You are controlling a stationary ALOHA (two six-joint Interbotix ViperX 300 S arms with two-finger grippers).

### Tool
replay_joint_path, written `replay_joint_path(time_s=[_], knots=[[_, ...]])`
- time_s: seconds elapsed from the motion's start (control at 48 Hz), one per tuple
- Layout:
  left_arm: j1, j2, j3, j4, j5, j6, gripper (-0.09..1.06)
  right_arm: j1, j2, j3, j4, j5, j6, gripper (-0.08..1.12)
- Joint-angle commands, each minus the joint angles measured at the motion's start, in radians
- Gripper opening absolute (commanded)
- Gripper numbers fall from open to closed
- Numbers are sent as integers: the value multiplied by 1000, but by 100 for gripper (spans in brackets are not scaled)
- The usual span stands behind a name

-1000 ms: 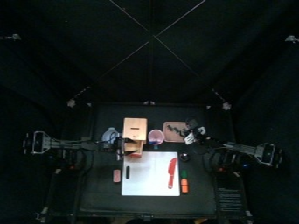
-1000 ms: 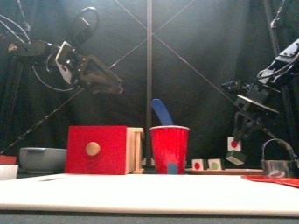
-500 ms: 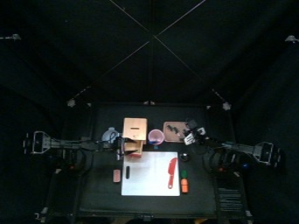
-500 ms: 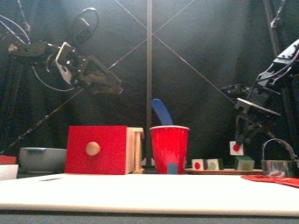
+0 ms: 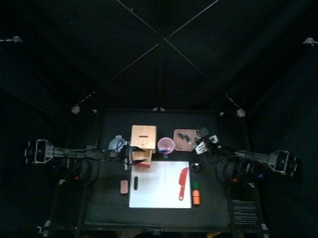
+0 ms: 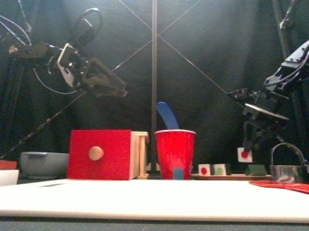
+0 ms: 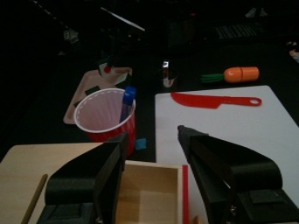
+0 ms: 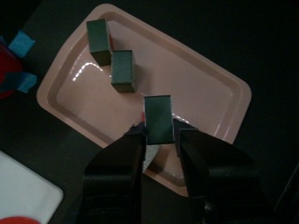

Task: Place sushi on board then cut the sushi with the knife then place the pieces on the plate
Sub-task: Place the 4 sushi pieces on the plate

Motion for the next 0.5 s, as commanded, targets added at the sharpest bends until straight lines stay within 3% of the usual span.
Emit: replay_joint_path(time_s=[0.021,0.333,0.5], knots=[[5,-2,-12,-2,-5,-2,85,-23,37,-41,-15,-25,0,60],[3,-2,-9,-2,-3,-2,85,-77,166,-75,-77,-72,-2,61],[5,-2,-8,-2,-2,-2,85,-77,164,-86,-81,-69,-2,73]])
